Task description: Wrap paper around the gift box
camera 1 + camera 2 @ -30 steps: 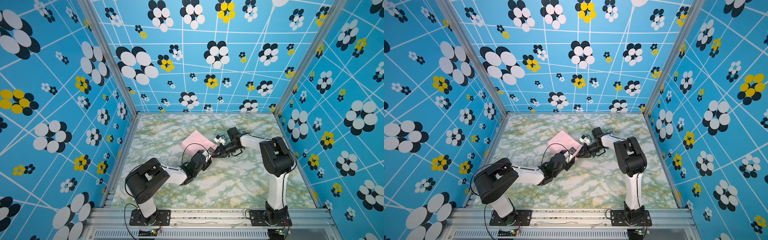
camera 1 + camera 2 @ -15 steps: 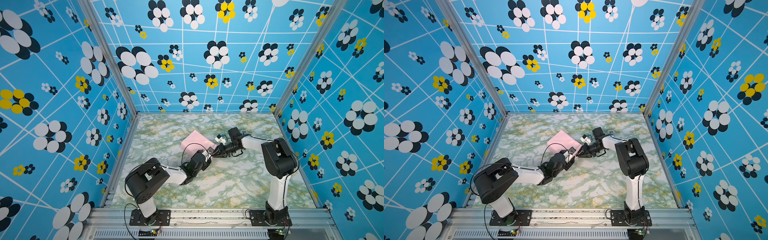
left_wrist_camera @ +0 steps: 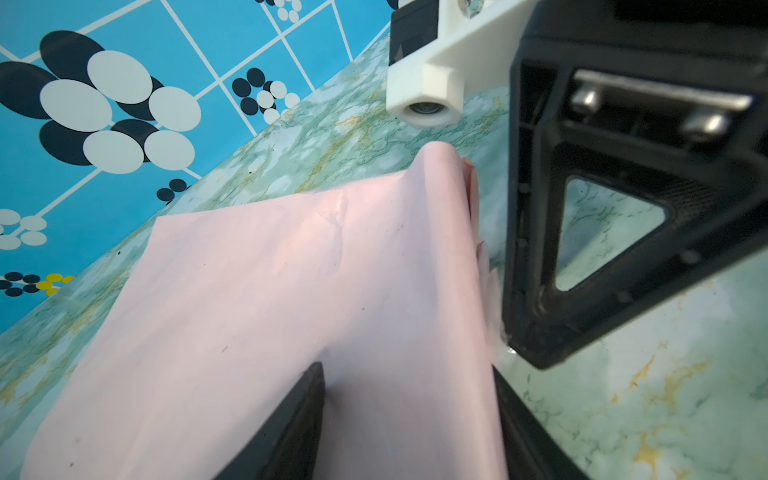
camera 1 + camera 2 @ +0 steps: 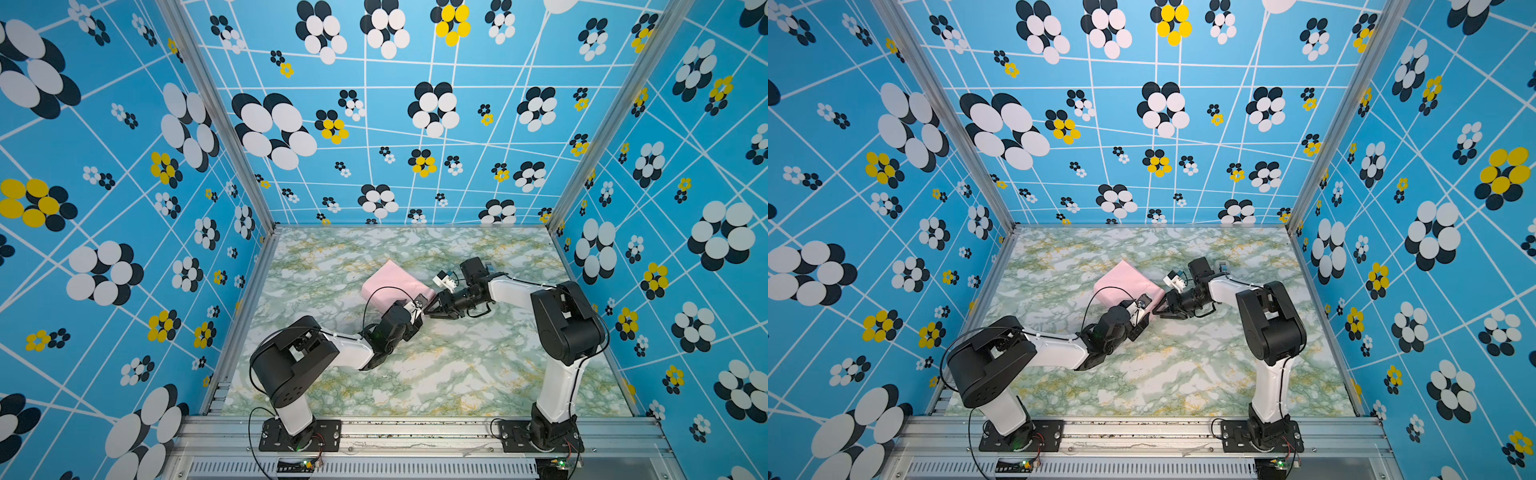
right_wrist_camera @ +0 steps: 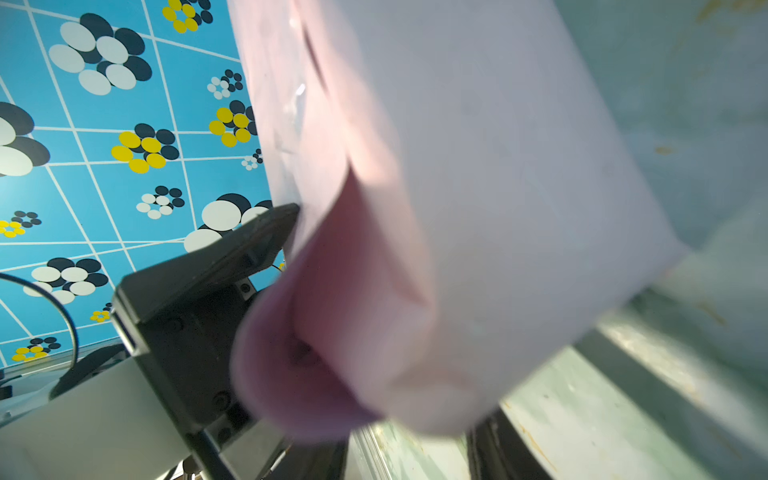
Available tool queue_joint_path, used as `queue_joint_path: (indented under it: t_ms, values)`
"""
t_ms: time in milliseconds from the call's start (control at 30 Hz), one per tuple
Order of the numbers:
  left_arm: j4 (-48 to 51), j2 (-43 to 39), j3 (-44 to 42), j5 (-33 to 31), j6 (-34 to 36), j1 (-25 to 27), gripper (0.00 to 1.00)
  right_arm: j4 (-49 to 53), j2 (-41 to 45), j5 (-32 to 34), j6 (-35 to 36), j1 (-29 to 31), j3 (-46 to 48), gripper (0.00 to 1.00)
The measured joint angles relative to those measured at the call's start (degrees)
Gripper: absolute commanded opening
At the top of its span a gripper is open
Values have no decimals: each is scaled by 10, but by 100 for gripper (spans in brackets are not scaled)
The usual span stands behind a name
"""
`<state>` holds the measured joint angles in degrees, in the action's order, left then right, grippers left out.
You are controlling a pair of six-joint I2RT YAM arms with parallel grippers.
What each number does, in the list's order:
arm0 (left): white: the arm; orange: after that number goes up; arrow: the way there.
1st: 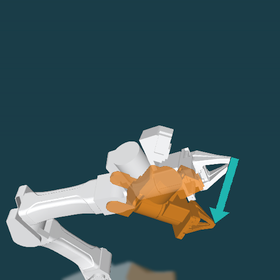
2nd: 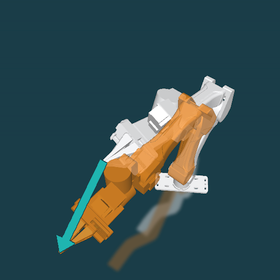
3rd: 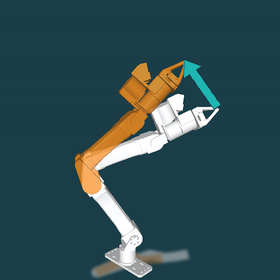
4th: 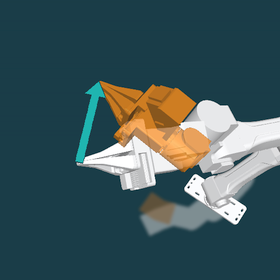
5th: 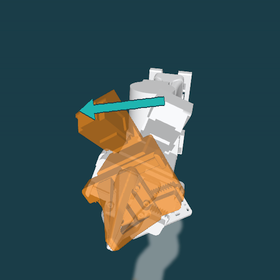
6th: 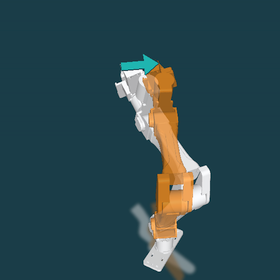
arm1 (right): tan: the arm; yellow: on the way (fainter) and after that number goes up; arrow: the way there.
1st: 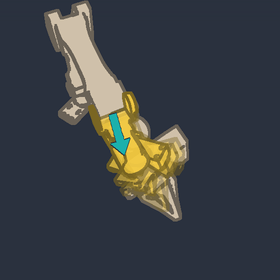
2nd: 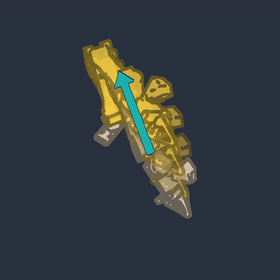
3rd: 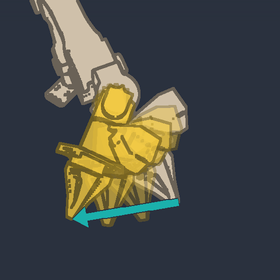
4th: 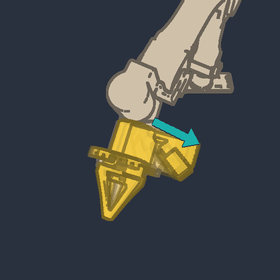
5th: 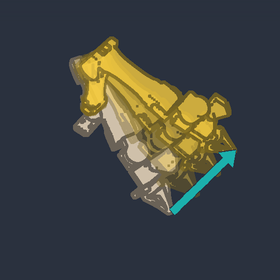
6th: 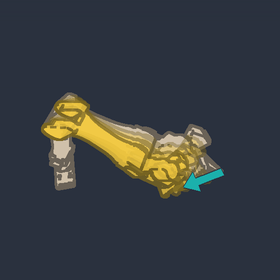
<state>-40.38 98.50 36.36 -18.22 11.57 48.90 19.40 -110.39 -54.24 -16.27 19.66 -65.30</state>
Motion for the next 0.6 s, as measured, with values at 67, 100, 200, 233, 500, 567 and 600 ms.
queue_joint_path:
  t_ms: [67,100,200,233,500,567,600]
  values:
    - [0,0,0,0,0,0,60,-3,8,0,-6,-2,8,25]
    - [0,0,0,0,0,0,60,-7,11,0,-10,-3,12,19]
    - [0,0,0,0,0,0,60,-21,16,-1,-24,-3,22,7]
    - [-1,0,-1,1,0,0,60,-30,16,-1,-31,-3,24,6]
    - [-4,0,-3,3,0,-1,60,-85,16,-3,-70,10,26,2]
    - [-4,0,-3,3,0,-1,60,-96,16,-5,-78,14,24,1]
    - [-4,0,-3,3,0,-1,60,-101,16,-5,-83,17,23,1]
